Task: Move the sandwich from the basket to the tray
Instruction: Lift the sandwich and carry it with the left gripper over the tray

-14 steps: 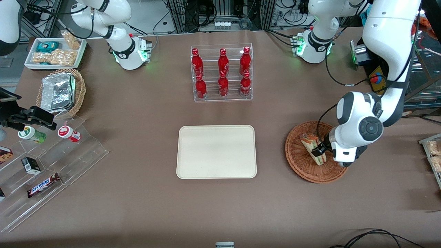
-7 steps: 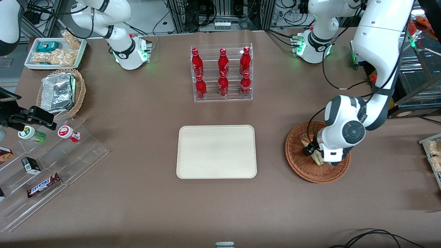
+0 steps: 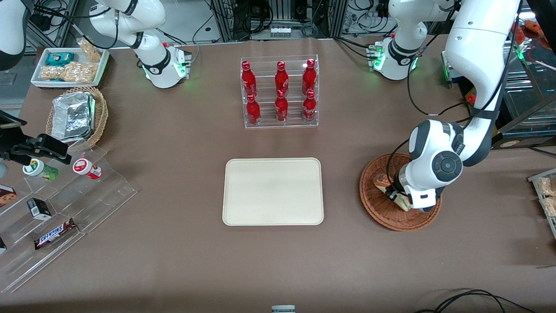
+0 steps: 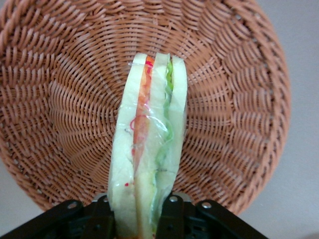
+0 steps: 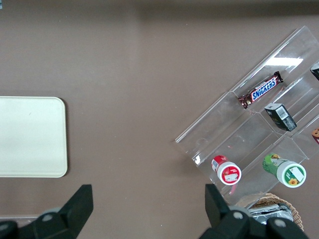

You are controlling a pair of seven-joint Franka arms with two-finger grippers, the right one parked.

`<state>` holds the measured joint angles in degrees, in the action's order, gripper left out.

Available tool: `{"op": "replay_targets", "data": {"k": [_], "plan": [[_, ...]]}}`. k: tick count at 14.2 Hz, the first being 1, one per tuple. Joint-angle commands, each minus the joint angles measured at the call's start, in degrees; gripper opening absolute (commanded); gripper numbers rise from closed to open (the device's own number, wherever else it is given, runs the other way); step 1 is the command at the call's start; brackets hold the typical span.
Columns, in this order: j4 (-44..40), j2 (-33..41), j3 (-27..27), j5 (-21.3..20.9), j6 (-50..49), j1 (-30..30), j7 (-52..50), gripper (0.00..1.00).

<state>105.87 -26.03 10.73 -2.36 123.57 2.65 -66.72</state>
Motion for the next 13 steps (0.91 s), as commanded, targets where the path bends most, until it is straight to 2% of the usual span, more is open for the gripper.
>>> {"op": "replay_targets", "data": {"k": [1,5,7,13], "plan": [[-2.8,3.0,0.3,-0.4,-5.7,2.9,-0.7,0.09],[-9.9,5.0,0.3,-0.3,-13.6,9.8,5.6,0.09],[-11.9,4.2,0.3,-0.4,-14.3,13.9,6.3,0.09],[-20.6,-5.9,0.3,-0.5,-12.3,23.9,15.2,0.11]]}}
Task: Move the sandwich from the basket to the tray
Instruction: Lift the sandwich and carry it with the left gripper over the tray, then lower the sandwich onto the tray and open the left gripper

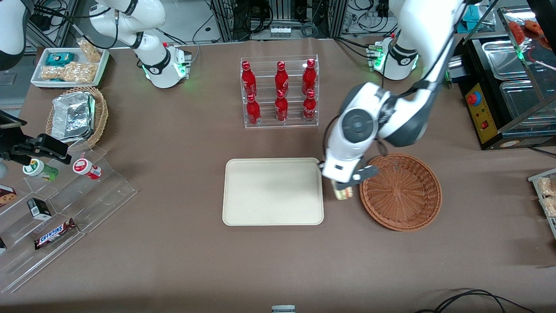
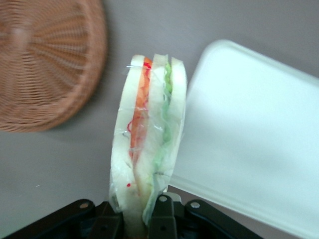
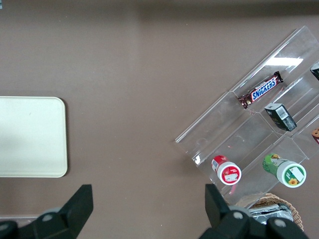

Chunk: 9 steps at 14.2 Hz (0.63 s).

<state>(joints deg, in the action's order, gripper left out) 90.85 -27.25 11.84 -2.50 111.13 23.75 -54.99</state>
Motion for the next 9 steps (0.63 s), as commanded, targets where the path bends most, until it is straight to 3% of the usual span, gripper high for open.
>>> {"op": "replay_targets", "data": {"k": [1,9], "plan": [[-6.6,-6.1,-0.8,-0.4,0.4,4.3,4.0,0.11],[-9.3,-14.1,-0.8,-0.3,9.2,9.1,11.5,0.20]]}}
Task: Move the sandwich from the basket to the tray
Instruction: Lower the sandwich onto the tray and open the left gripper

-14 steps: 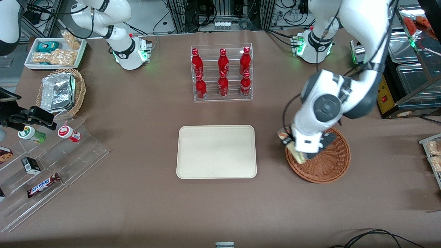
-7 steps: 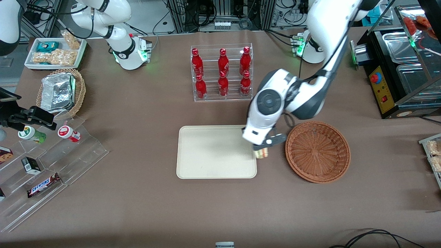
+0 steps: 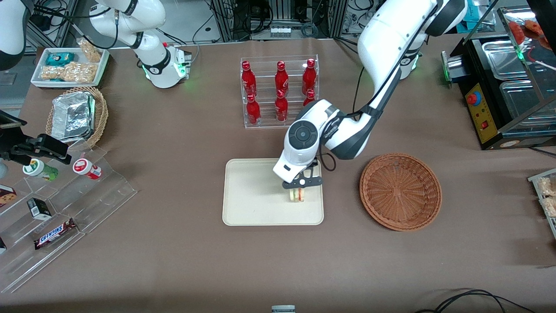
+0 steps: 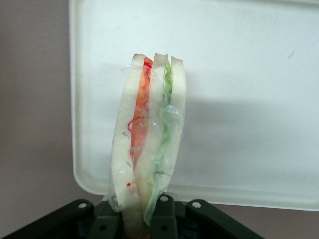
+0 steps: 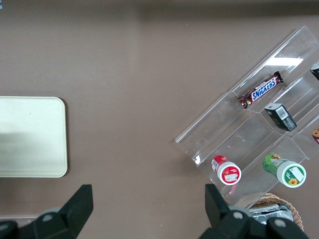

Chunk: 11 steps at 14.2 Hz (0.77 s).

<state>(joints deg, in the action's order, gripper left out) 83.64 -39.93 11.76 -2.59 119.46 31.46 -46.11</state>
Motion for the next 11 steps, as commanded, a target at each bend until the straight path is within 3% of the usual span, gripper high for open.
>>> {"op": "replay_targets", "data": {"k": [1,7,9,10,11], "plan": [[-2.1,-1.7,-0.7,-0.2,1.6,1.8,2.6,0.21],[-6.9,-6.1,-0.8,-0.3,3.8,3.5,-2.3,0.22],[-9.0,-7.7,-1.0,-0.5,3.8,4.7,-3.4,0.27],[-9.4,-8.0,-1.2,-0.5,3.8,5.1,-3.5,0.35],[-9.5,-8.1,-1.2,-0.3,4.0,5.0,-4.4,0.57]]}}
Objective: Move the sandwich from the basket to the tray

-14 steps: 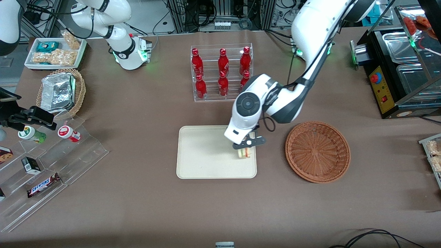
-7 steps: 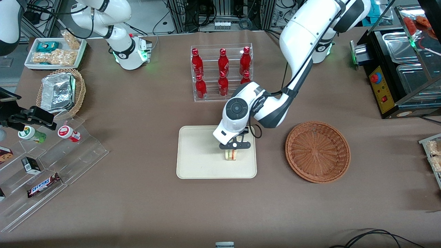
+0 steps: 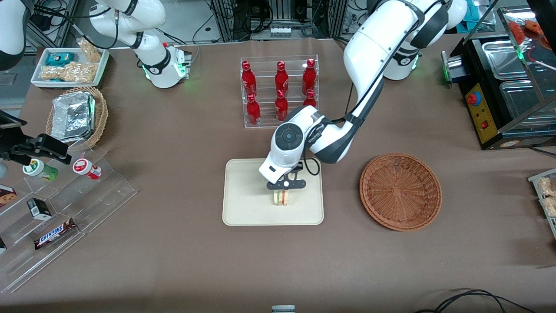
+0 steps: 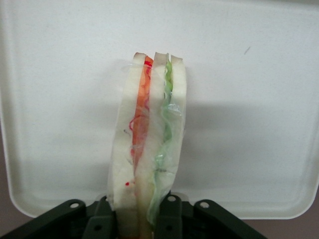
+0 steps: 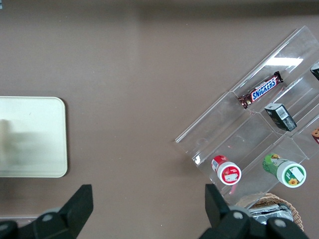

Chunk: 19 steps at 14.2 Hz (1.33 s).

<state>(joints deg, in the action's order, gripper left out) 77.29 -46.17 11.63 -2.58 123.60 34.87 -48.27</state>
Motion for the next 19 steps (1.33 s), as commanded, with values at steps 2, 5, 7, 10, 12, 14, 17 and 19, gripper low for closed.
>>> {"op": "replay_targets", "data": {"k": [2,5,7,10,12,14,17,19], "plan": [[-3.6,-1.1,-1.2,-0.4,-0.5,1.3,-4.4,1.00],[-3.8,4.4,-3.3,0.0,-7.8,0.9,-4.4,1.00],[-3.0,12.0,-3.6,0.6,-15.3,-3.1,-3.5,1.00],[0.0,22.0,-3.5,4.6,-29.0,-10.4,3.0,1.00],[0.1,26.3,-3.5,5.1,-38.9,-16.1,12.3,1.00],[0.1,29.7,-3.6,4.9,-45.3,-21.4,19.2,1.00],[0.1,33.8,-3.7,3.6,-52.3,-29.2,29.6,1.00],[0.0,36.3,-3.6,1.7,-54.2,-33.0,37.2,1.00]]}}
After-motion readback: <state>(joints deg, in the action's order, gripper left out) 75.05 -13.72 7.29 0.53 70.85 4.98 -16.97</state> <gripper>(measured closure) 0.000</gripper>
